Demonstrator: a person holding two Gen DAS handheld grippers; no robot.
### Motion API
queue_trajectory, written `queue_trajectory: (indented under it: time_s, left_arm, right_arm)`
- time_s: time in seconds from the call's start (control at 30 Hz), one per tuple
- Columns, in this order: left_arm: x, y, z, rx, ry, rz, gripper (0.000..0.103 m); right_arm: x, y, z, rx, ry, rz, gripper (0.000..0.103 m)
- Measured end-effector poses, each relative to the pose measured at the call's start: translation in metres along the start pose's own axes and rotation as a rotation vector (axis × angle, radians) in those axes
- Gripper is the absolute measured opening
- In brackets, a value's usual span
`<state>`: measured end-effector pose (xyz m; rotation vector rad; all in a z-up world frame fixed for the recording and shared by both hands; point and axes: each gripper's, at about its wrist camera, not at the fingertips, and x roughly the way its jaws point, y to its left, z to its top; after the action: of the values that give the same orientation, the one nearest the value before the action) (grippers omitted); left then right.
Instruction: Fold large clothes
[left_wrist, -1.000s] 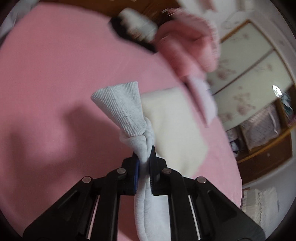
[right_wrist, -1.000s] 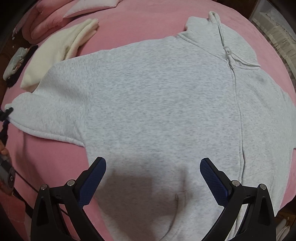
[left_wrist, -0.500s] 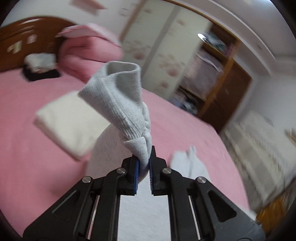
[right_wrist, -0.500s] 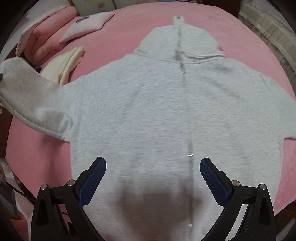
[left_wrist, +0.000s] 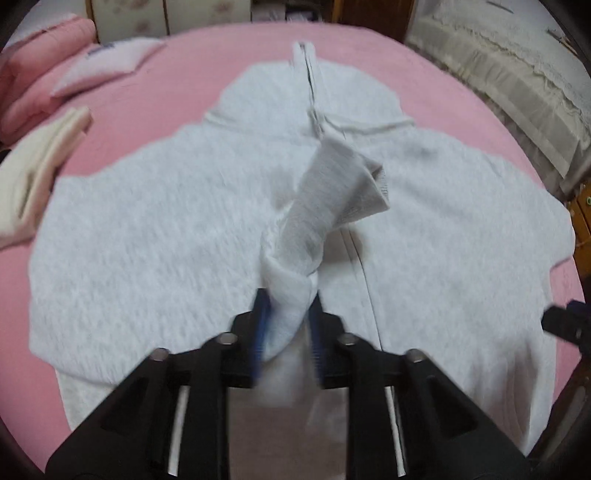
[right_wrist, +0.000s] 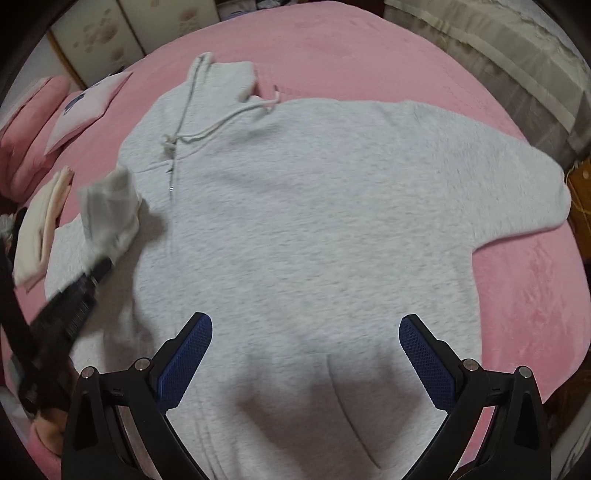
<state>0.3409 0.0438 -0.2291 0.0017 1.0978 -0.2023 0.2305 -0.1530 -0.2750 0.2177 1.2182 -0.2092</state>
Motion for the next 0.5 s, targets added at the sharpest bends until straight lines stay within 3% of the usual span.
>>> queue_trajectory:
  time_s: [0.03,0.07,0.17,0.23,0.33,0.43,0.5]
  left_arm:
    - [0.003,0.005,-0.003,-0.016,0.018,-0.024,0.063]
    - [-0.001,0.005,-0.004,-0.042,0.026,-0.050,0.068]
    - [-0.021,0.001,-0.011,-0.090,0.018,-0.060,0.070]
    - [-0.033,0.025,-0.013,-0.119,0.025,-0.029,0.070]
    - [-0.047,0.055,-0.029,-0.181,0.043,0.058,0.071]
    - [-0.044,0.100,-0.041,-0.235,0.102,0.163,0.071]
    - [-0.029,0.126,-0.051,-0.255,0.191,0.273,0.071]
  right_arm:
    - [-0.001,-0.003,-0.001,0.015,0.009,0.017,0.103]
    - [0.002,-0.003,0.000,0.035,0.022,0.046,0.103]
    - [0.010,0.004,0.004,0.093,0.070,0.184,0.097]
    - [0.017,0.014,0.007,0.125,0.111,0.294,0.093]
    - [0.042,0.038,0.013,0.155,0.194,0.447,0.083]
    - [0.065,0.072,0.019,0.140,0.253,0.485,0.070]
    - [0.080,0.094,0.026,0.125,0.258,0.508,0.057]
